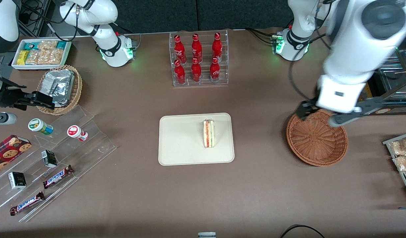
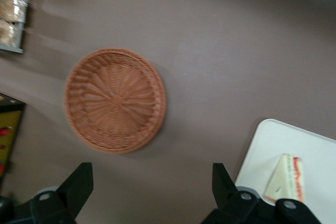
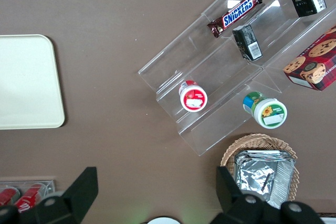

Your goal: Place sandwich from basket to tray

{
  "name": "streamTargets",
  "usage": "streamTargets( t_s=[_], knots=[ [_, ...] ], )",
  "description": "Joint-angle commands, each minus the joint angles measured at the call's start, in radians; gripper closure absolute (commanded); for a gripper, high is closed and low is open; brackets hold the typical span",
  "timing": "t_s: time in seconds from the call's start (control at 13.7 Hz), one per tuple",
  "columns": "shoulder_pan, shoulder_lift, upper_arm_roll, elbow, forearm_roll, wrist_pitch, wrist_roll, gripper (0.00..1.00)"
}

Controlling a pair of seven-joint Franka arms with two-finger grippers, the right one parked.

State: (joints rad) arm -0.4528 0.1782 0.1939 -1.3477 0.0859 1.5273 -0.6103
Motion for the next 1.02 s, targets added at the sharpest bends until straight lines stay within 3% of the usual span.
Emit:
streamTargets(
  t_s=[0.0,0.36,0.66,0.95],
  knots=[
    [0.098,-0.074,-0.013,0.002,-0.047,-0.080,0.169,0.00],
    [0.262,-0.155,-0.046,-0.005,-0.100,-0.202,0.452,0.00],
    [0.419,-0.166,-0.206,0.002,-0.112,-0.220,0.465,0.00],
    [0.427,-0.189,-0.215,-0.042,-0.112,-0.217,0.469,0.00]
  ],
)
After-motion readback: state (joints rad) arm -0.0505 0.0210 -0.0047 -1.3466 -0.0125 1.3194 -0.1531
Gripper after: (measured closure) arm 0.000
